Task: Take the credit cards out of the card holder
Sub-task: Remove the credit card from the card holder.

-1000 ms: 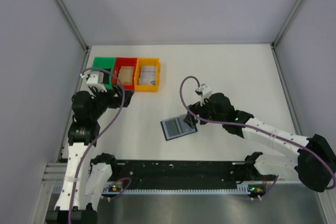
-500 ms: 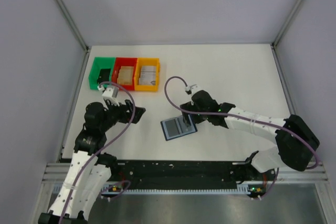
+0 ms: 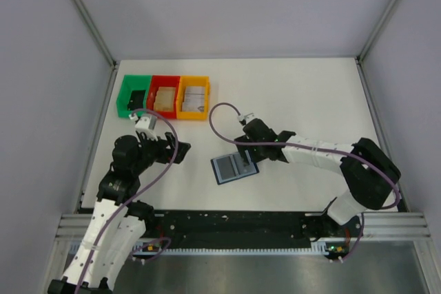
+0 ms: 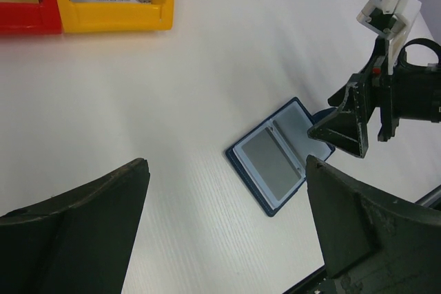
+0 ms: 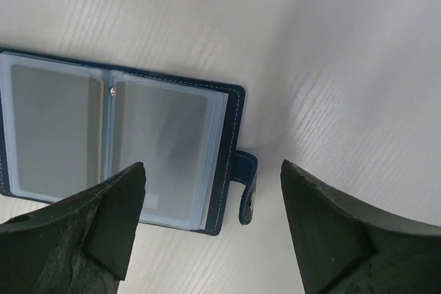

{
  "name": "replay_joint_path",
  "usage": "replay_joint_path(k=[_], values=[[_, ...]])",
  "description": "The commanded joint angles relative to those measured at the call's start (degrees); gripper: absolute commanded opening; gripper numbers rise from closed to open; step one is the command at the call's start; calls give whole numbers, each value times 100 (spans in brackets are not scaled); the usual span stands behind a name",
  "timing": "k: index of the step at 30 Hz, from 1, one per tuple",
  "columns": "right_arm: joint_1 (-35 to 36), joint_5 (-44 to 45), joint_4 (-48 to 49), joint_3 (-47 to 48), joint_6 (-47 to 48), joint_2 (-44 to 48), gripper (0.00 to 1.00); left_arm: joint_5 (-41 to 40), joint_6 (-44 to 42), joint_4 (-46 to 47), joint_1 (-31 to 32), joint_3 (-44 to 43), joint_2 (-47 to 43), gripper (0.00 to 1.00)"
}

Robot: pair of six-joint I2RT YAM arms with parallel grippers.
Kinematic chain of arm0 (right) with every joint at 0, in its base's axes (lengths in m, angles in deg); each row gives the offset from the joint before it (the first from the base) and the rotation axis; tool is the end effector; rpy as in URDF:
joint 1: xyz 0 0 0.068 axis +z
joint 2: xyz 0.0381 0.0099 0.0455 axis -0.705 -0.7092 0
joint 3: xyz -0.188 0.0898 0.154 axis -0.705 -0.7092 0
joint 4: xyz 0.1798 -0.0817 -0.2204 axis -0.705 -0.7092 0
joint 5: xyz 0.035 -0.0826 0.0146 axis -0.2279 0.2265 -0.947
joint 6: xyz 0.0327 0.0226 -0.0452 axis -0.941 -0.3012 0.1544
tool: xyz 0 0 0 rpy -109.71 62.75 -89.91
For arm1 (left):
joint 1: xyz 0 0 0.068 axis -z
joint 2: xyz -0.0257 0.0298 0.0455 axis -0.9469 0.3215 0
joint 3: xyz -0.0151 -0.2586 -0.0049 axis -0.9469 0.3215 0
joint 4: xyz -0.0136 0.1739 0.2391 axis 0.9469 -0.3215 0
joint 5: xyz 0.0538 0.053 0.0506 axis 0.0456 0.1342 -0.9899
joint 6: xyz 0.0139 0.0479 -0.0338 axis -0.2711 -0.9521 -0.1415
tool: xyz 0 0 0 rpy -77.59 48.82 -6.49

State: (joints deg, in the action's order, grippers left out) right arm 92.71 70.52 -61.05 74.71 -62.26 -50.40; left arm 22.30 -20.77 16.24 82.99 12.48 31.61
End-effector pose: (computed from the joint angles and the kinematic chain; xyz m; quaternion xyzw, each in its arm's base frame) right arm 0.2331 0.2471 0.1414 -0.2076 0.9293 0.1009 0.2884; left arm 0.1883 -0.0543 0.2613 0.0438 0.8106 -0.2852 0.5096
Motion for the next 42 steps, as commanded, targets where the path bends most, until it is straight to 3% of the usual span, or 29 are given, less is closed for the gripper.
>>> replay_joint_path(k=[1,9,24,28,32,38,42], values=[[55,157,-22,318,-93,-276,78,-66,-88,120,29,-121,-42,98],[46,26,119,520,56,-768,67,-30,-105,138,29,-112,-42,99],[415,-291,172,713,320,-971,56,312,193,313,108,-6,10,99],[433,-142,-30,845,346,-550,56,760,991,944,214,353,195,100],[512,44,-232,968,426,-5,57,831,1801,1560,486,749,581,93],[784,-184,-242,855,189,242,57,515,2224,2343,1127,943,1284,88],[837,-545,267,468,-180,198,57,383,2452,2773,1496,969,1899,82]])
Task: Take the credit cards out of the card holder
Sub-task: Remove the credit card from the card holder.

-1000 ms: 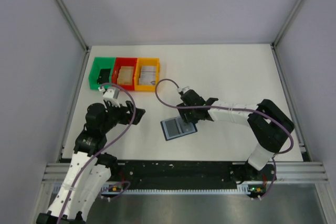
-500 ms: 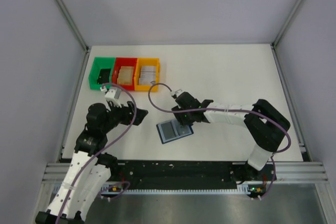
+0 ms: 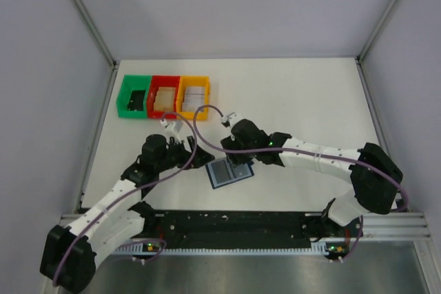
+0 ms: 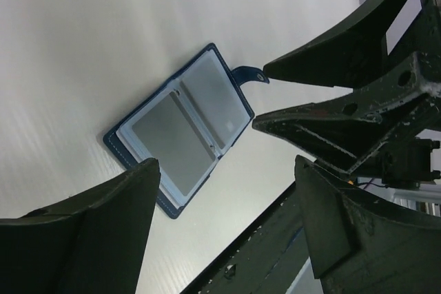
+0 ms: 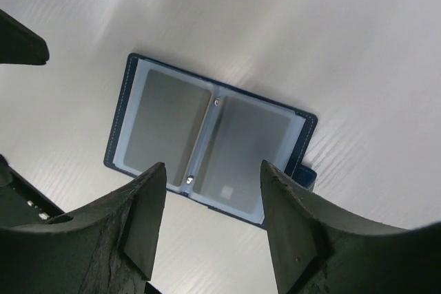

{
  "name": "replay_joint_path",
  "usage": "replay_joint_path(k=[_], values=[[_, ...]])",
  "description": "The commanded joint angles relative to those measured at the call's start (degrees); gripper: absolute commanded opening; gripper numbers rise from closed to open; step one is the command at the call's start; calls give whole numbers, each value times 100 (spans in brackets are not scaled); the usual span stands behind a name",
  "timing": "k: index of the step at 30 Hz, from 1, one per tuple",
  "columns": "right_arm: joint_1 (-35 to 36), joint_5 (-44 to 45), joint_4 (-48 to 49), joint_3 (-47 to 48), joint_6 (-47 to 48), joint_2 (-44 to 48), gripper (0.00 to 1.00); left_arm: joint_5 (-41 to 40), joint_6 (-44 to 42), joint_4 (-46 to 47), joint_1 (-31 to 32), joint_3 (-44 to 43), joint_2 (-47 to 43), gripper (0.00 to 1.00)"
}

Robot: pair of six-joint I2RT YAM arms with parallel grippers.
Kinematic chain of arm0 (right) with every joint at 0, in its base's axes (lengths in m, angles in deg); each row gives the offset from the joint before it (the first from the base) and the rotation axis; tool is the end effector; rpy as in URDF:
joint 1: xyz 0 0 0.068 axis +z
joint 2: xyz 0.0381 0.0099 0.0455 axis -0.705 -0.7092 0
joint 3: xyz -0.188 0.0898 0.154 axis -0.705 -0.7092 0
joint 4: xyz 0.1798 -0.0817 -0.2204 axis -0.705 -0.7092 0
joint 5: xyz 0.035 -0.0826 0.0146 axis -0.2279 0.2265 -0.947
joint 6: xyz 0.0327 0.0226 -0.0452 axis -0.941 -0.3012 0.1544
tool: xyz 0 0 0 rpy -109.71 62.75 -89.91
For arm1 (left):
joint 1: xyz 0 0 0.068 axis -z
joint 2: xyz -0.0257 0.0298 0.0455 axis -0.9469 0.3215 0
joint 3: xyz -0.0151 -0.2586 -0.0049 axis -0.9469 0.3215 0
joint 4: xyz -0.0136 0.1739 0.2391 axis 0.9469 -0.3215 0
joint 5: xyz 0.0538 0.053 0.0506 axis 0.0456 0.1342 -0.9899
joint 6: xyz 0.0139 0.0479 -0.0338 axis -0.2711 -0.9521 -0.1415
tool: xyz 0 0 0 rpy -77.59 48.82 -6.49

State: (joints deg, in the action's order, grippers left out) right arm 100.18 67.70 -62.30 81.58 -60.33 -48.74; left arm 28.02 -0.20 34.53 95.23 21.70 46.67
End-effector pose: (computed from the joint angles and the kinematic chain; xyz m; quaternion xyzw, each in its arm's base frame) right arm 0.2088 0.2933 0.1900 -0.2806 0.8897 0.1706 0.3171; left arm 0.2019 -0.1106 0.1814 0.0005 0.8344 -0.4314 0.3431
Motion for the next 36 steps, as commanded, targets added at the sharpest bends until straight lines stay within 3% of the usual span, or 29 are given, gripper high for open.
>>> replay_joint_path(k=[1,9,27,36], values=[[90,-168,437,-288,-451,-3,56,-233,448,1093,360,73,542,77],[-77,115,560,-675,-777,-179,54,-523,554,1718,853,135,1553,35],[-192,-422,885,-913,-892,-442,52,-550,562,2026,1143,82,3162,36],[-244,-1010,1175,-974,-979,-443,45,-506,624,2097,1170,108,3312,34]])
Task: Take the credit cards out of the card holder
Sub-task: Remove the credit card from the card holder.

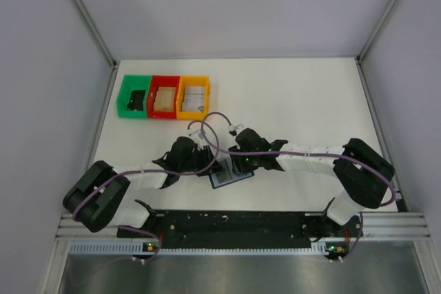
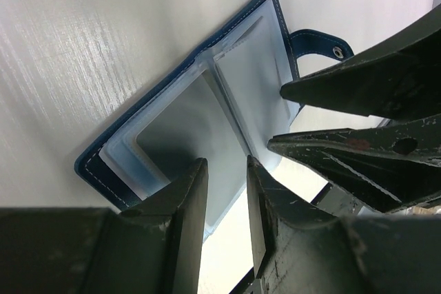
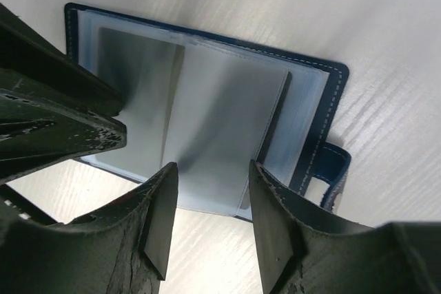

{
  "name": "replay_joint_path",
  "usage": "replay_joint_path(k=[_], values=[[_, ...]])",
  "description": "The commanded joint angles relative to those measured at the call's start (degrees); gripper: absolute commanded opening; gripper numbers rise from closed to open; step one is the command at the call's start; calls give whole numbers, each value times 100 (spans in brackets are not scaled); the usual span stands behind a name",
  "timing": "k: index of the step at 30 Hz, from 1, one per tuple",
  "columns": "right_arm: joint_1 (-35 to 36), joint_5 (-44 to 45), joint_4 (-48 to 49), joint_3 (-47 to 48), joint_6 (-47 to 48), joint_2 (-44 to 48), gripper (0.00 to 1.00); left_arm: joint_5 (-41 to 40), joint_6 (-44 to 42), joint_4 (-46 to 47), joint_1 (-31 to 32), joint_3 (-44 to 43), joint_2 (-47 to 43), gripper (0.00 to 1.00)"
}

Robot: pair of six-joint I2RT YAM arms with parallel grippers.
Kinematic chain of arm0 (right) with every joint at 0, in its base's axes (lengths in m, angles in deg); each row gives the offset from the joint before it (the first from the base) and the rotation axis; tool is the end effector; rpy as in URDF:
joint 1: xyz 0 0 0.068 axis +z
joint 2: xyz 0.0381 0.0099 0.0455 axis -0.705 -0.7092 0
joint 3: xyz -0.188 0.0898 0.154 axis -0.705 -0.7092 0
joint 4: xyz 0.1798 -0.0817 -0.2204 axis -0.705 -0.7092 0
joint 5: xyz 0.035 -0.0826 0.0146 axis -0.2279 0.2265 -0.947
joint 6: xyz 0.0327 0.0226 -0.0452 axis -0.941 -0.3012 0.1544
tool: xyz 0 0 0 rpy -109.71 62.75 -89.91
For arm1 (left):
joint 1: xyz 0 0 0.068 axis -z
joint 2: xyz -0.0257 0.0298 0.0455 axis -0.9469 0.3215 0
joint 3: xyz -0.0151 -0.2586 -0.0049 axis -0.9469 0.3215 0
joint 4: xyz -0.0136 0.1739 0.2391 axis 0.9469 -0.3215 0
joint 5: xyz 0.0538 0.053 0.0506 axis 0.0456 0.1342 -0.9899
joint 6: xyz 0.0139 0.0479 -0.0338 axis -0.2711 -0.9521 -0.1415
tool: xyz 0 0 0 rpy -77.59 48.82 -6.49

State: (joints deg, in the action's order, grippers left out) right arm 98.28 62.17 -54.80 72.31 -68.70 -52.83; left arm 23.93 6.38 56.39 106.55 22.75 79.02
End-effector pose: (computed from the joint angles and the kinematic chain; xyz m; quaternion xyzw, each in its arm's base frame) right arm 0.2040 0.2739 0.1213 -0.2213 0.9251 0.1921 0.2415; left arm 0.2037 -0.1639 0.0821 -0.0048 0.8844 -0.4100 0.2229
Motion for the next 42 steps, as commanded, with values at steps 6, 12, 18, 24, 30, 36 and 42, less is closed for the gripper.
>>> replay_joint_path(k=[6,12,18,24,30,36,42], values=[[-194,-1019,935,-145,-388,-69,38,-106,-16,-54,46,65,69,34],[-230,-1634,1523,-110,-433,-16,35,-159,151,200,46,249,-176,34],[-212,-2206,1700,171,-450,-376,35,-1071,564,254,46,803,-1545,35],[-142,-2400,1709,321,-468,-807,36,-2030,661,-606,37,1181,-3444,38],[226,-2339,1016,1040,-125,-860,36,-2286,582,-1266,46,1155,-4465,39],[377,-2260,488,1691,86,-729,37,-2619,678,-1749,46,1155,-5528,40],[237,-1592,83,1491,218,-211,37,-2516,582,-1900,46,1085,-5874,42]])
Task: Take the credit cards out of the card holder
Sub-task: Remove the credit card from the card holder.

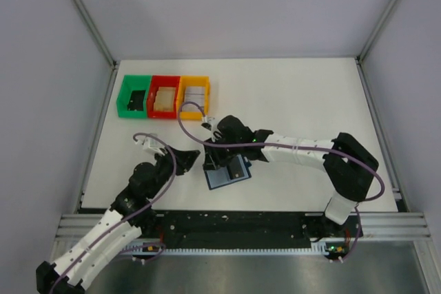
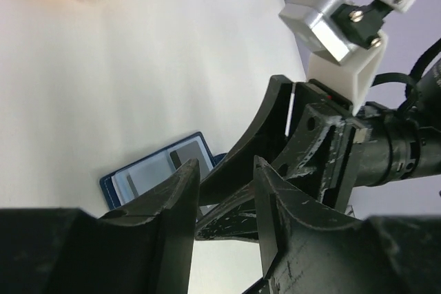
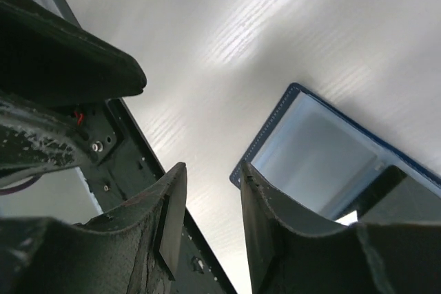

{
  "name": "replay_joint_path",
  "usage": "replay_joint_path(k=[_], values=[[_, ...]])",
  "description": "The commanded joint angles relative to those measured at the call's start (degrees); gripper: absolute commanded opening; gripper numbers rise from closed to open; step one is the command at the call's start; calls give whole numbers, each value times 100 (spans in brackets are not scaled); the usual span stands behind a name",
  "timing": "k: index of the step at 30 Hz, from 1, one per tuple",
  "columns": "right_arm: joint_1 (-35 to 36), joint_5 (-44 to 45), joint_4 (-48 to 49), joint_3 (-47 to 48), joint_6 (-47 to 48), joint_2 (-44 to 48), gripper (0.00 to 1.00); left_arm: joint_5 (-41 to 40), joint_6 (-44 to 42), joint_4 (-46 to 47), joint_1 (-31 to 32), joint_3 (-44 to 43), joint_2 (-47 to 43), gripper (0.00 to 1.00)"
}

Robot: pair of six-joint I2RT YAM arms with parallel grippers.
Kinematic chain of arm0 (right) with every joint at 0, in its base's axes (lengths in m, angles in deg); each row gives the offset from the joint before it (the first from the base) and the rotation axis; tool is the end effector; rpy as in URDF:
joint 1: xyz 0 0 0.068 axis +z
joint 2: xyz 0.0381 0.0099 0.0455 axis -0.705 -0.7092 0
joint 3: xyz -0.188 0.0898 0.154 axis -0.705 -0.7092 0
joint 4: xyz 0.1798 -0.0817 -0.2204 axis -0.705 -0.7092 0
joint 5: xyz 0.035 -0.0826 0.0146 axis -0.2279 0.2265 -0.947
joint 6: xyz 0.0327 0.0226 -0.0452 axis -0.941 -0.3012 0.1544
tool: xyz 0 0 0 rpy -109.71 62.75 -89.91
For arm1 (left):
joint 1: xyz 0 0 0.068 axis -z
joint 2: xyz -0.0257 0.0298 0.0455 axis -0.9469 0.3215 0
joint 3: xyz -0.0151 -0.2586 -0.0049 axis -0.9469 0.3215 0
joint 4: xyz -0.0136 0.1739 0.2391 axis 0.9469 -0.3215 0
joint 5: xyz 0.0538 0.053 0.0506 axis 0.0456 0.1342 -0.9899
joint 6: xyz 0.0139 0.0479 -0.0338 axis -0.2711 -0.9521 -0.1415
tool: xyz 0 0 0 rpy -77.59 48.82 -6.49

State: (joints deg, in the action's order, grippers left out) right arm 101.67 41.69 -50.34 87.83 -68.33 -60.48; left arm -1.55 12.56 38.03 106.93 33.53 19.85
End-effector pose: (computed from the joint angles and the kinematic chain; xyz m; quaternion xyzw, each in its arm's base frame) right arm 0.2115 0.3509 0.1726 -0.3070 0.8481 0.3829 0.1998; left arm 0.1550 -0.1071 0.1928 -0.1357 0.7376 -0.4399 0.4939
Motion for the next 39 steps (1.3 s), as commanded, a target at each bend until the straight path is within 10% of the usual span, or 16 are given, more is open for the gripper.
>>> replay_joint_path(k=[1,17,39], values=[[-207,448,-363,-218,129,660,37,217,-37,41,9,-36,227,43],[-1386,350,674,-2153,-294,1311,30,1686,534,2238,492,-907,4305,52],[-1553,149,1369,-2575,-347,845,19,1492,982,3065,730,-933,6020,47]])
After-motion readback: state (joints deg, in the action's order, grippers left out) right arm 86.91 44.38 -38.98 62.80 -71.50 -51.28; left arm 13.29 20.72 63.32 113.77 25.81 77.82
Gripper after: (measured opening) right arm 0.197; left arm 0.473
